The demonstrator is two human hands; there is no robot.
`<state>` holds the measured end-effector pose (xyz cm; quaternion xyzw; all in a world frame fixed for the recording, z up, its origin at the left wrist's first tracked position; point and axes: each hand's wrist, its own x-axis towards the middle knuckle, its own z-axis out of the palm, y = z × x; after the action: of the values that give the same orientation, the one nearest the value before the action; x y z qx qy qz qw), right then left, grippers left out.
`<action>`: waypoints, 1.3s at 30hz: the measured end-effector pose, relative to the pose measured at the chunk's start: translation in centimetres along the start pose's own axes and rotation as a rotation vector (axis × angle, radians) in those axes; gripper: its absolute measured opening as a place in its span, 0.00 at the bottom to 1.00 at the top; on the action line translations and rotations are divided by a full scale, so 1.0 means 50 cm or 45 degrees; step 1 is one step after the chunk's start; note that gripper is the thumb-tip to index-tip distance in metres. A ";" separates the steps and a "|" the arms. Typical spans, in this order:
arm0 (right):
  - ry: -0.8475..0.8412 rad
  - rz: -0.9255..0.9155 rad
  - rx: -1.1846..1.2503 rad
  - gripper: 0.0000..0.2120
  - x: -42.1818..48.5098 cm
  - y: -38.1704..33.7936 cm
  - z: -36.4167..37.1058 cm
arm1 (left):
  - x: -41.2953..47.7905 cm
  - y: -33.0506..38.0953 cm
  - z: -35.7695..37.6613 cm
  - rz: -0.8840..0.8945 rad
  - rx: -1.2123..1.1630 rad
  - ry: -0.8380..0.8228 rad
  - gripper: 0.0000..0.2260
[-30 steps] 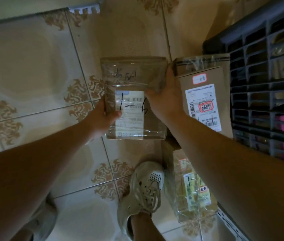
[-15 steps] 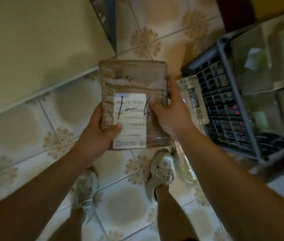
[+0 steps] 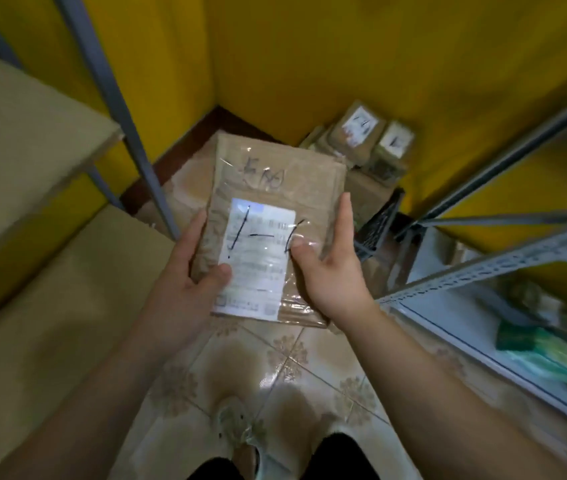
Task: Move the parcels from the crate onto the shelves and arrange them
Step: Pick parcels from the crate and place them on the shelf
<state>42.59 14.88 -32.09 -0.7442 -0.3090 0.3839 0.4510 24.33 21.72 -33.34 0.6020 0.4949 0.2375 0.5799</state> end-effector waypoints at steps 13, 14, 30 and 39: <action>0.810 -0.066 0.154 0.35 -0.474 -0.032 -0.517 | -0.343 0.341 0.405 0.542 0.284 -0.641 0.27; 0.883 -0.061 0.129 0.35 -0.525 -0.021 -0.568 | -0.383 0.361 0.454 0.591 0.266 -0.695 0.28; 1.630 0.105 0.161 0.40 -1.087 0.170 -1.063 | -0.845 0.457 1.040 0.811 0.193 -1.336 0.28; 1.665 0.328 0.183 0.39 -1.057 0.285 -1.272 | -0.823 0.473 1.324 0.776 0.311 -1.553 0.28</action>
<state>71.07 -61.06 -10.58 -0.8226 0.1455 -0.0756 0.5444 72.48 -40.94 -13.60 0.8012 -0.0875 -0.0485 0.5899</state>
